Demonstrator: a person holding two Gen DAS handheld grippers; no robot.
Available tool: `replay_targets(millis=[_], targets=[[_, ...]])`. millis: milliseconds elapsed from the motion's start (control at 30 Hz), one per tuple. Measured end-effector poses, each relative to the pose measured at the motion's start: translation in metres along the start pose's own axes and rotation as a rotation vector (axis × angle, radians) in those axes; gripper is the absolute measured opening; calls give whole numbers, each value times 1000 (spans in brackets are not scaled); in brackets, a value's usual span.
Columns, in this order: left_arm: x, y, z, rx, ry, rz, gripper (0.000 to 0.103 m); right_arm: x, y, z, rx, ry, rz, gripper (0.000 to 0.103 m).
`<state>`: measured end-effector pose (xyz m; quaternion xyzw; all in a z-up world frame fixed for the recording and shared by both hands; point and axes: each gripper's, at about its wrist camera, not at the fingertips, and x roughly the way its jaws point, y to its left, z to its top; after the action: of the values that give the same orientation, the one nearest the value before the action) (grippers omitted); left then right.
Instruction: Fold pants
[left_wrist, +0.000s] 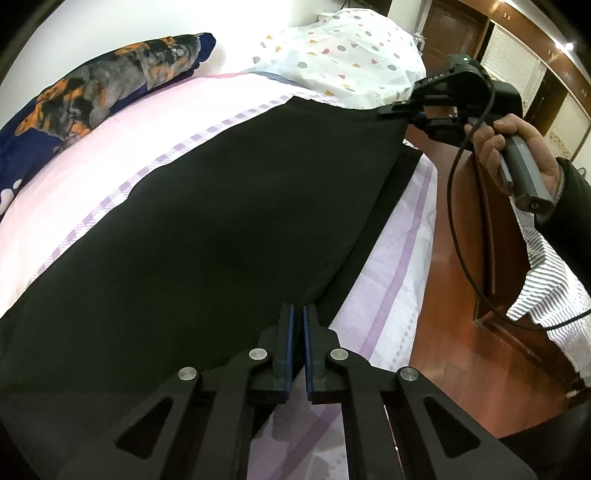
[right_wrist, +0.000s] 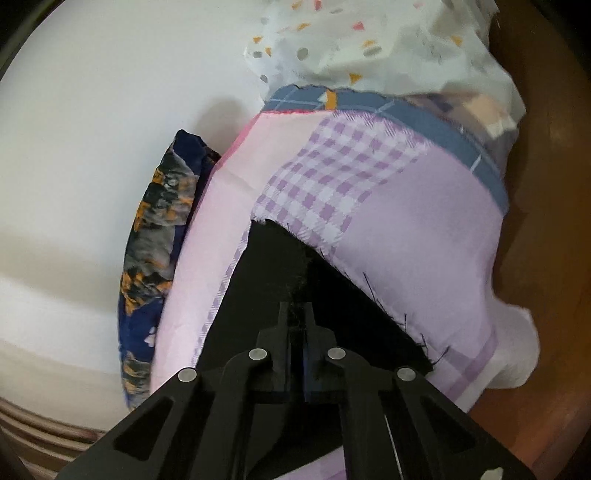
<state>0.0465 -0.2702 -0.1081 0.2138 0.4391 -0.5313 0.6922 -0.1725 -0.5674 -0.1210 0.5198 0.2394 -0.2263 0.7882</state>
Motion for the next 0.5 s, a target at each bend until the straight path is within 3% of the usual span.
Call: replay_targets(millis=[233,500], targets=[[-21,-2,6,16,-46,-34,4,-29,28,-6,-130,-83,-87,4],[-9,-4,-1,13,-13,-70,4,-16,-7,-13,-77,-49,-183,4]])
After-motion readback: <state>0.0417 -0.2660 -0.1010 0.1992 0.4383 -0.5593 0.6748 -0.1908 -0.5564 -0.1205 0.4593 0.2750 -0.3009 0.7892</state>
